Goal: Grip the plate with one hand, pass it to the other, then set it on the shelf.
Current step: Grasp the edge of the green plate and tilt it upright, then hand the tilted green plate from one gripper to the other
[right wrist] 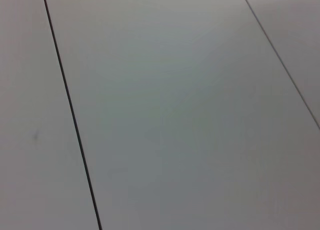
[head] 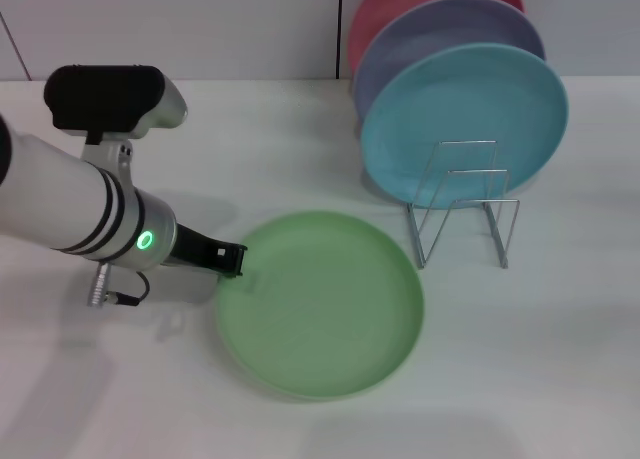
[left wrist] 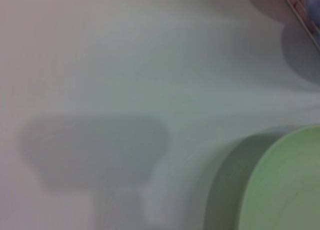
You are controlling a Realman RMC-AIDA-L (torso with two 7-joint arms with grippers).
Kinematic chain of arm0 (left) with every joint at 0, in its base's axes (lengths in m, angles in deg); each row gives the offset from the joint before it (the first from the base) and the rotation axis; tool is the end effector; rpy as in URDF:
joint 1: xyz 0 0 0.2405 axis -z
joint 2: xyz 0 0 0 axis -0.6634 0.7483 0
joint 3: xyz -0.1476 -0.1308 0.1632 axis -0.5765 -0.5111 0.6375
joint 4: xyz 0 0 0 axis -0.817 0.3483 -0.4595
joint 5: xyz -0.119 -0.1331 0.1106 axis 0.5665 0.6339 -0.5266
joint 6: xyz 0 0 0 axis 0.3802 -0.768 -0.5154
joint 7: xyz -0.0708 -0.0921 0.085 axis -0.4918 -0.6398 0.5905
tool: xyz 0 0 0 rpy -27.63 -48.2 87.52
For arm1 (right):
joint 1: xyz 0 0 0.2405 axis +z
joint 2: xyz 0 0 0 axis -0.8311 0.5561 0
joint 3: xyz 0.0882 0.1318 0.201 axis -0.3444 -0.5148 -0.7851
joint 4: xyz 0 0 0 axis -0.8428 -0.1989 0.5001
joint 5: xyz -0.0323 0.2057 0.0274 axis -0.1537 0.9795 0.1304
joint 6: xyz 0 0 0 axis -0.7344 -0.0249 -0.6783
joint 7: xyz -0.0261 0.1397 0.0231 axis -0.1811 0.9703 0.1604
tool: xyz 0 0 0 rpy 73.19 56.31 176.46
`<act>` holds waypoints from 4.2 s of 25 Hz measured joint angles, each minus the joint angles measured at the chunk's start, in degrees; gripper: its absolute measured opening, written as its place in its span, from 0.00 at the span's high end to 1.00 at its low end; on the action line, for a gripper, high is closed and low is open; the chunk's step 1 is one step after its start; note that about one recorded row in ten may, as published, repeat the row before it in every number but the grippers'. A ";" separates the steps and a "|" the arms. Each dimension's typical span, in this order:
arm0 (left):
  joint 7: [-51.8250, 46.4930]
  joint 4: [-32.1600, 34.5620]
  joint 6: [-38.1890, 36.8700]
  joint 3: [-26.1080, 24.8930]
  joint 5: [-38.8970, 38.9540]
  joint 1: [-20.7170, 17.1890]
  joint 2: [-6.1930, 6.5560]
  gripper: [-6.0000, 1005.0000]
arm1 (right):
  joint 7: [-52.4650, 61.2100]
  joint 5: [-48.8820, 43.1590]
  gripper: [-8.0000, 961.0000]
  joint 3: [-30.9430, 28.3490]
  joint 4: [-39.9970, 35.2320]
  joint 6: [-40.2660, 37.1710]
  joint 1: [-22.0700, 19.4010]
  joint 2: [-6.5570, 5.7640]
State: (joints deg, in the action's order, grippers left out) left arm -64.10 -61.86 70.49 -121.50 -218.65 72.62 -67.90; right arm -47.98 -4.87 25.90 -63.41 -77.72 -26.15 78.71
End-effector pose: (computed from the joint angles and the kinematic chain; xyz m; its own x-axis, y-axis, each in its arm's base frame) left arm -0.1918 0.3660 -0.0487 0.4718 0.8669 0.1610 0.7858 -0.3307 -0.5226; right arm 0.3718 0.3260 0.1233 0.5052 0.4433 -0.7404 -0.8630 0.2502 -0.4390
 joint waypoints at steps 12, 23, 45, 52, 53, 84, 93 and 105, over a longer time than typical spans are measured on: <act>5.17 -7.15 -5.06 -3.06 2.66 -8.90 0.08 0.96 | -0.03 0.01 0.40 0.00 0.00 0.40 0.50 -0.09; 13.30 -7.32 -11.44 -7.27 7.89 -13.44 0.08 0.96 | -0.11 -0.03 0.40 0.01 0.00 0.97 1.14 -0.48; 40.91 2.49 -43.30 -8.52 31.03 -20.28 -0.20 0.96 | -0.11 -0.07 0.40 0.88 0.00 1.89 2.87 -0.62; 41.86 4.83 -65.80 -0.53 31.50 -20.91 -0.06 0.96 | -0.30 -0.07 0.40 2.54 0.00 1.90 3.15 -0.64; 41.77 5.39 -69.41 0.94 31.41 -20.93 -0.06 0.96 | -0.64 -0.07 0.40 2.76 0.01 1.93 3.22 -0.65; -5.44 45.11 -132.31 27.07 5.83 -13.01 -0.81 0.96 | -14.69 -0.07 0.41 25.49 18.51 -13.81 -4.16 2.27; -1.40 44.60 -134.27 27.67 7.21 -14.67 -0.79 0.96 | -29.65 -5.62 0.41 27.00 34.56 -10.89 -2.82 2.37; 9.96 42.91 -137.07 40.60 23.30 -14.53 -0.88 0.96 | -35.58 -12.21 0.41 24.76 43.02 1.90 1.58 2.46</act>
State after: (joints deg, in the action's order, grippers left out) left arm -54.14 -18.96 -66.58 -80.91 -195.35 58.09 -68.78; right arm -83.56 -17.09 50.66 -20.39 -75.82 -24.57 81.17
